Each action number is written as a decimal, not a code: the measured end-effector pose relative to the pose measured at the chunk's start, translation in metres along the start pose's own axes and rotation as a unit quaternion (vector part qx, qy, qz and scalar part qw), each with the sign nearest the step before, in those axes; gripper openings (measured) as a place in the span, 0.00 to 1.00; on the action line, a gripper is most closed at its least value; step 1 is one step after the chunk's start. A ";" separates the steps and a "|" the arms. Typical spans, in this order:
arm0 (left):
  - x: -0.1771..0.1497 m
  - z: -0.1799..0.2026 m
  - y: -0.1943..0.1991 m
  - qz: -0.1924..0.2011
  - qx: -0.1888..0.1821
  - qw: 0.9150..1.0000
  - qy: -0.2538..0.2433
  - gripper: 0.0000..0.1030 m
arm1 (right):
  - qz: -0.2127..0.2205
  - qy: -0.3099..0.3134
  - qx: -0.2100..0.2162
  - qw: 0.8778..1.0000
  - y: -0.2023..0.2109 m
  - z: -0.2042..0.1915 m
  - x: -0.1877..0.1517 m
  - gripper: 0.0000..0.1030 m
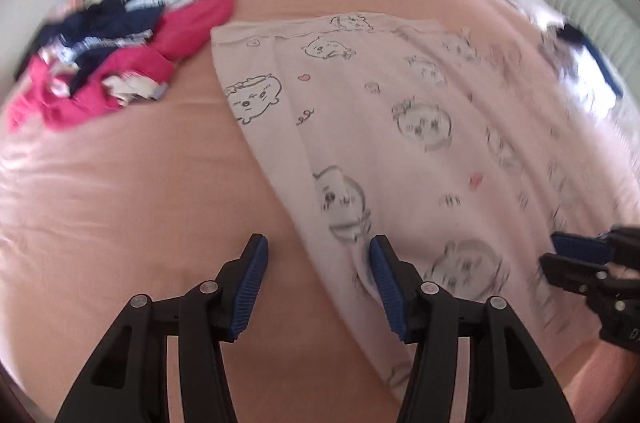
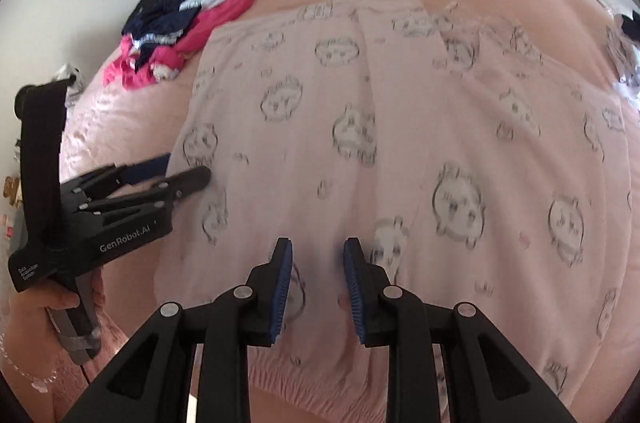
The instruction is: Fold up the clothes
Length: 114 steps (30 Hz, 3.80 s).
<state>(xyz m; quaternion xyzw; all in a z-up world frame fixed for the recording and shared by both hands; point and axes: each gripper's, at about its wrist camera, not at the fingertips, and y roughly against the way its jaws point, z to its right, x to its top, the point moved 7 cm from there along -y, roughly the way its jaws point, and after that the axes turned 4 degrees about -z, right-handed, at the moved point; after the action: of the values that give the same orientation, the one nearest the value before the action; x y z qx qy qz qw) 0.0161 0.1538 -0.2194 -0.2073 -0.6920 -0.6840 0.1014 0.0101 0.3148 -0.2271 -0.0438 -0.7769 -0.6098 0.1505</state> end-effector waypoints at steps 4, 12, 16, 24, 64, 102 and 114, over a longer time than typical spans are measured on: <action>-0.018 -0.002 0.016 -0.010 -0.007 1.000 0.020 0.49 | 0.018 0.005 -0.029 0.999 0.015 -0.002 -0.026 0.25; -0.053 0.008 0.039 -0.037 -0.131 0.985 0.104 0.49 | 0.047 -0.040 -0.027 0.998 0.042 0.005 -0.057 0.25; -0.068 0.018 0.043 -0.043 -0.168 0.978 0.117 0.47 | 0.058 -0.053 -0.035 0.996 0.054 0.018 -0.062 0.25; -0.074 0.032 0.046 -0.050 -0.192 0.971 0.132 0.39 | 0.077 -0.103 -0.057 0.990 0.069 0.057 -0.074 0.25; -0.088 0.020 0.037 -0.096 -0.145 0.978 0.120 0.09 | 0.059 -0.191 -0.050 0.978 0.101 0.121 -0.126 0.40; -0.072 0.080 0.050 -0.034 -0.112 0.993 -0.004 0.38 | 0.008 0.020 -0.073 0.997 0.062 0.051 -0.131 0.14; -0.077 0.077 0.052 -0.013 -0.121 0.993 0.002 0.38 | 0.036 0.037 -0.119 0.992 0.059 0.044 -0.123 0.27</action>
<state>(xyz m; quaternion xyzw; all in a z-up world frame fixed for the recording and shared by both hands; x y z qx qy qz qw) 0.1176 0.2174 -0.2086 -0.2073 -0.6068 -0.7643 0.0681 0.1340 0.3859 -0.2162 -0.0669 -0.6906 -0.6934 0.1947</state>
